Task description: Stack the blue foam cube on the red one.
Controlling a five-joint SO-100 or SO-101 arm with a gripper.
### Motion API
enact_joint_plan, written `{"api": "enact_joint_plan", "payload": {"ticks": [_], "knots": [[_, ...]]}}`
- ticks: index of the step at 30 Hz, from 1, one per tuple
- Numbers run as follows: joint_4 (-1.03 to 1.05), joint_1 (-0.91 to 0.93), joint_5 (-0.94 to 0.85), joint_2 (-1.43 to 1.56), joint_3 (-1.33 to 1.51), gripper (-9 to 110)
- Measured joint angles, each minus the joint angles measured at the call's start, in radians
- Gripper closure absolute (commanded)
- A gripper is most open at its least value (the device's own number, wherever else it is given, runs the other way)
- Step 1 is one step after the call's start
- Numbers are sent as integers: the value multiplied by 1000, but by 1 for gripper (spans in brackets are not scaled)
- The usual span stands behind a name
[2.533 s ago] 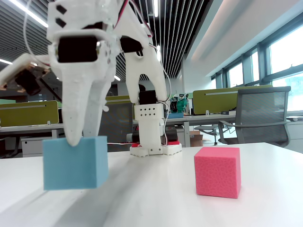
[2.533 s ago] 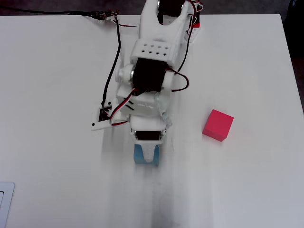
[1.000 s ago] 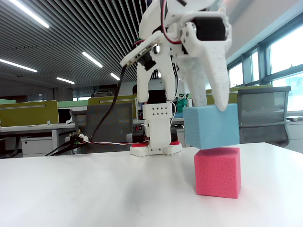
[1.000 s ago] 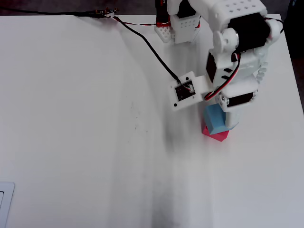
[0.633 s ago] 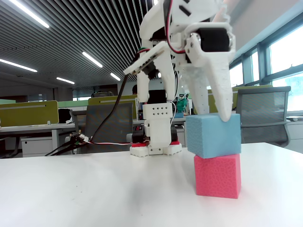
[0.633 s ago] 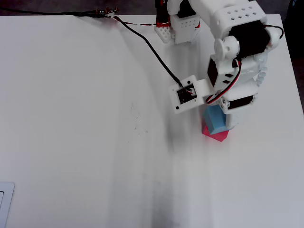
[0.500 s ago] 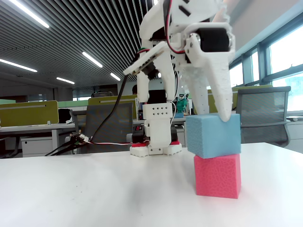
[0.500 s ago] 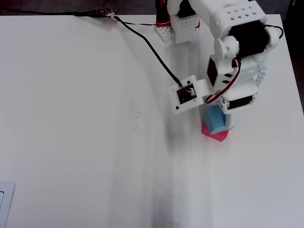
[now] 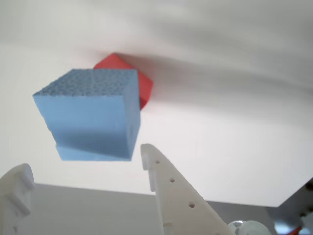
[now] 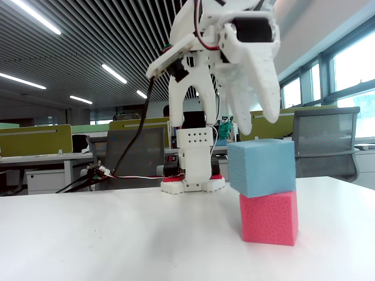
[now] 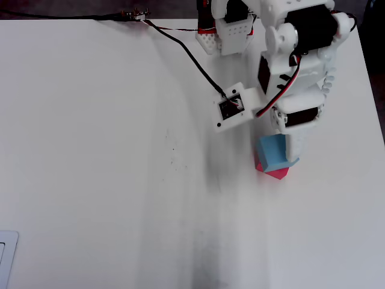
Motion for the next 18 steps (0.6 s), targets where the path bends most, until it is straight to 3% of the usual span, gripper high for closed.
{"api": "enact_joint_plan", "payload": {"ticks": [11, 18], "knots": [[12, 23, 0, 302, 143, 76], [-129, 58, 0, 649, 408, 83]]}}
